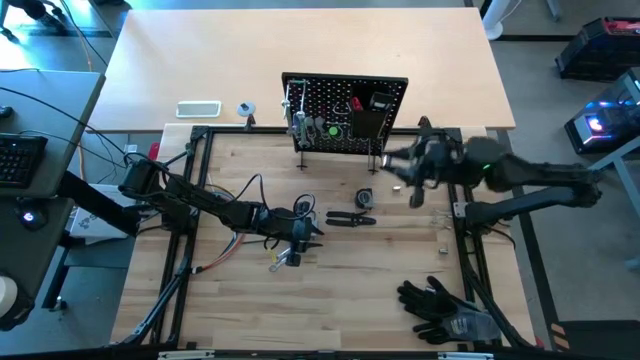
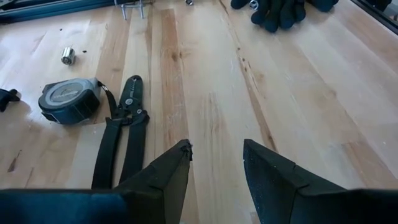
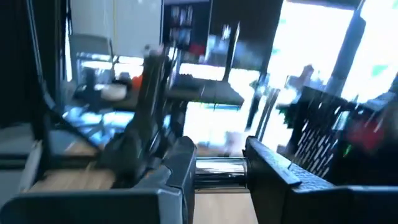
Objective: Hang tools onto peg board
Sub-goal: Put the socket into the black bin on the peg board
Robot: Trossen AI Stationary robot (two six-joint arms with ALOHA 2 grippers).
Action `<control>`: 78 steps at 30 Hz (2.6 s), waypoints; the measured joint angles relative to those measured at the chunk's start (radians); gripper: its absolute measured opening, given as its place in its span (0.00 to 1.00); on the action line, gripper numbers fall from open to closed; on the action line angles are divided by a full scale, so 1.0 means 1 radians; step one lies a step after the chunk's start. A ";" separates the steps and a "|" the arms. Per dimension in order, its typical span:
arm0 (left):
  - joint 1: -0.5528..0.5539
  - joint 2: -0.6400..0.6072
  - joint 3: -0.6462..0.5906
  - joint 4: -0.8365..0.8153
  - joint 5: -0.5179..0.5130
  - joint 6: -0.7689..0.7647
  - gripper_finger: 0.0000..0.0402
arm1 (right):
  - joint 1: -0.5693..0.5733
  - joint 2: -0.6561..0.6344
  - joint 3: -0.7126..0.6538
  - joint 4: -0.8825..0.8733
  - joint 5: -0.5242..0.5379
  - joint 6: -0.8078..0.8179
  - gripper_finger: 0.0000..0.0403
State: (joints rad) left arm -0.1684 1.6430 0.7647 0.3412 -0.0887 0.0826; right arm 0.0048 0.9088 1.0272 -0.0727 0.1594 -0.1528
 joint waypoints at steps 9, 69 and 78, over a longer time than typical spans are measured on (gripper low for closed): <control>0.013 0.000 0.000 0.001 0.000 0.000 0.35 | -0.111 0.151 0.382 -0.123 -0.014 -0.169 0.24; 0.018 0.000 0.000 -0.031 0.000 -0.026 0.35 | -0.670 0.699 1.279 -0.958 -0.439 0.038 0.35; 0.018 0.000 0.000 -0.027 0.000 -0.020 0.35 | -0.652 0.552 1.279 -1.024 -0.308 0.058 0.35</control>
State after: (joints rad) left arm -0.1508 1.6432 0.7643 0.3139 -0.0887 0.0627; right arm -0.6470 1.4608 2.3062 -1.0969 -0.1482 -0.0951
